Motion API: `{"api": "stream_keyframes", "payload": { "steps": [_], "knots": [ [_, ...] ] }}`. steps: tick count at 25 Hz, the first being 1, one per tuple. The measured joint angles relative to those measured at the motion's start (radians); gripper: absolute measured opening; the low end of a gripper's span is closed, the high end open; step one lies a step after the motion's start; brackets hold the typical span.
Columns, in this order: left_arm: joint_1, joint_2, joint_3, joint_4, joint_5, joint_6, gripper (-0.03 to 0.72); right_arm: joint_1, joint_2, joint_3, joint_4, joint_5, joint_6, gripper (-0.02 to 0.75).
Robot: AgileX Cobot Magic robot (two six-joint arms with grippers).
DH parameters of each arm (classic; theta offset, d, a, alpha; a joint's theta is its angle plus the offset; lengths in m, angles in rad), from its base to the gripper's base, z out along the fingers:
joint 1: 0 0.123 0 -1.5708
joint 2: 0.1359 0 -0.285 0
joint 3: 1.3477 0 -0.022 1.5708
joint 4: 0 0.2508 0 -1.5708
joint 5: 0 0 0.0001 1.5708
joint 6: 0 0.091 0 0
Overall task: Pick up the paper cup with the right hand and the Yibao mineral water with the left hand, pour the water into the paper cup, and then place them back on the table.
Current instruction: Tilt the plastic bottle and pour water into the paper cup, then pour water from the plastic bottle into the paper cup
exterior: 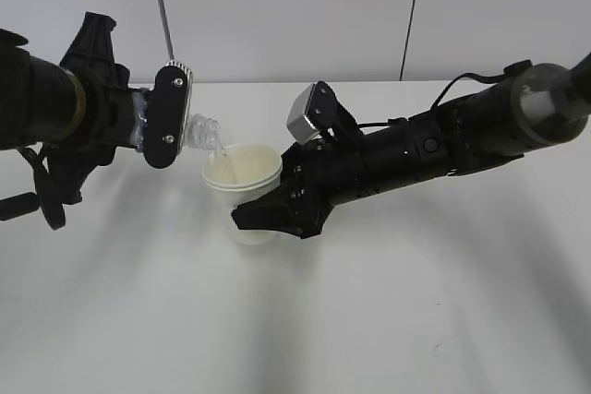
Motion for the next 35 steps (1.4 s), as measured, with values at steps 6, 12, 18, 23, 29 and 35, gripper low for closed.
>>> {"api": "stream_keyframes", "payload": {
  "steps": [6,12,18,23,29,35],
  "knots": [
    [0.000,0.000,0.000,0.023,0.009,0.000,0.338,0.000,0.000,0.000,-0.002,0.000,0.000,0.521],
    [0.000,0.000,0.000,0.029,0.015,0.000,0.338,0.000,0.000,0.000,-0.004,0.000,0.000,0.521],
    [0.000,0.000,0.000,0.030,0.016,0.000,0.338,0.000,0.000,0.000,-0.009,0.001,0.000,0.521],
    [0.000,0.000,0.000,0.031,0.016,0.000,0.338,0.000,0.000,0.000,-0.014,0.001,0.000,0.521],
    [0.000,0.000,0.000,0.032,0.016,0.000,0.338,0.000,0.000,0.000,-0.017,0.001,0.000,0.521],
    [0.000,0.000,0.000,0.037,0.016,0.000,0.338,0.000,0.000,0.000,-0.017,0.001,0.000,0.521]
  ]
}}
